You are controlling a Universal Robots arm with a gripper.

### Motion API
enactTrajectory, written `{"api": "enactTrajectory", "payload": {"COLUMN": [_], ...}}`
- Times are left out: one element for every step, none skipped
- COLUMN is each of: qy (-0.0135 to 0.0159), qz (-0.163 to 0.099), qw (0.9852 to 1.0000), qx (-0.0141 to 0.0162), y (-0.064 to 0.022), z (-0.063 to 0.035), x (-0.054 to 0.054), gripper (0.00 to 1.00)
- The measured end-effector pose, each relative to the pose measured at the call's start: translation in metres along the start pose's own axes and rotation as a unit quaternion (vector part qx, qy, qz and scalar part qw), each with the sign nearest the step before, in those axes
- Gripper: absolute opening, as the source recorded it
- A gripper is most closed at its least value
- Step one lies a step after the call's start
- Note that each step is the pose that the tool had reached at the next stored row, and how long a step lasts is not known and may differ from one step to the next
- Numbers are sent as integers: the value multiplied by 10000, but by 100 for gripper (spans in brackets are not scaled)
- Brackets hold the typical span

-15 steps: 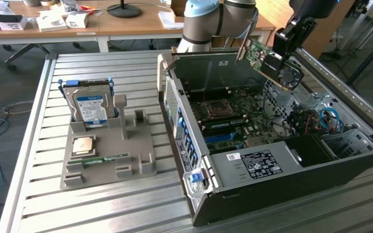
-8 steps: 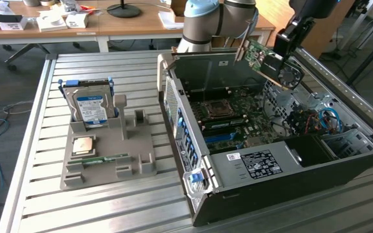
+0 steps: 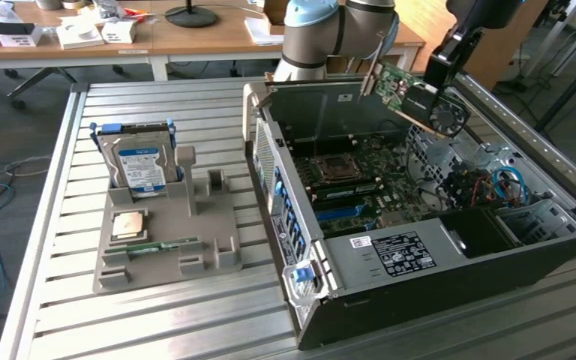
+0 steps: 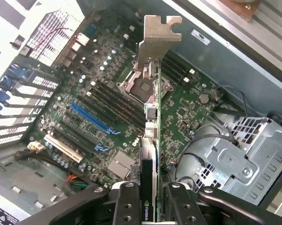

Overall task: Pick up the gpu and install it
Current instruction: 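Insert the gpu into the slot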

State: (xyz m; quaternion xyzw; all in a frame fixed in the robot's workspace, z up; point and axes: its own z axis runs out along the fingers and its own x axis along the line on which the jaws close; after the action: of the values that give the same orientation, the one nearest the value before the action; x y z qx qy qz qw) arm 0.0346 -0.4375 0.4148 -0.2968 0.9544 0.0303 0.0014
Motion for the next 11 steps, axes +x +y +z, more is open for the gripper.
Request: {"api": "enactTrajectory", "payload": {"qy": [3,6,9,11,14,16,19,22,24,27,30], "qz": [-52,-100,-147,-193,-239,-286,-334,-379,-428,-472,-518], "qw": [10000,10000,9999,9998,9997,9996,9994,9993,9991,9989,9987], "qx": [-1,-2,-3,-3,-5,-6,-6,-7,-9,-10,-10], "y": [0,0,0,0,1,1,1,1,1,1,2], "z": [0,0,1,1,1,1,1,1,2,2,2], "x": [0,0,1,1,1,1,1,2,2,2,3], "gripper": [26,26,26,26,26,26,26,26,26,26,26]}}
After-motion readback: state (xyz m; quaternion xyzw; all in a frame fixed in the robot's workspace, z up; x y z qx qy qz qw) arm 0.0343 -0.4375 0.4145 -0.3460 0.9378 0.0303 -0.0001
